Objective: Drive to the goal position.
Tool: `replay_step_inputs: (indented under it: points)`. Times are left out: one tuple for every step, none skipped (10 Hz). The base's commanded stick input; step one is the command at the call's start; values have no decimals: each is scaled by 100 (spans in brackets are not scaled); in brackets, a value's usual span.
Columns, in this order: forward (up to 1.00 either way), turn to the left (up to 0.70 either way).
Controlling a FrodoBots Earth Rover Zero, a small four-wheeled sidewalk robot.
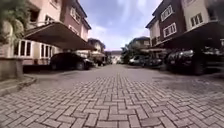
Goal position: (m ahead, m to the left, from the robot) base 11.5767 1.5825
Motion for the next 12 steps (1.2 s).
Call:
replay_step_inputs:
  points:
    - [69,3]
    - [69,3]
    - [69,3]
    - [69,3]
    - [69,3]
    - [69,3]
    - [69,3]
    - [69,3]
    - [69,3]
    - [69,3]
    - [69,3]
    - [69,1]
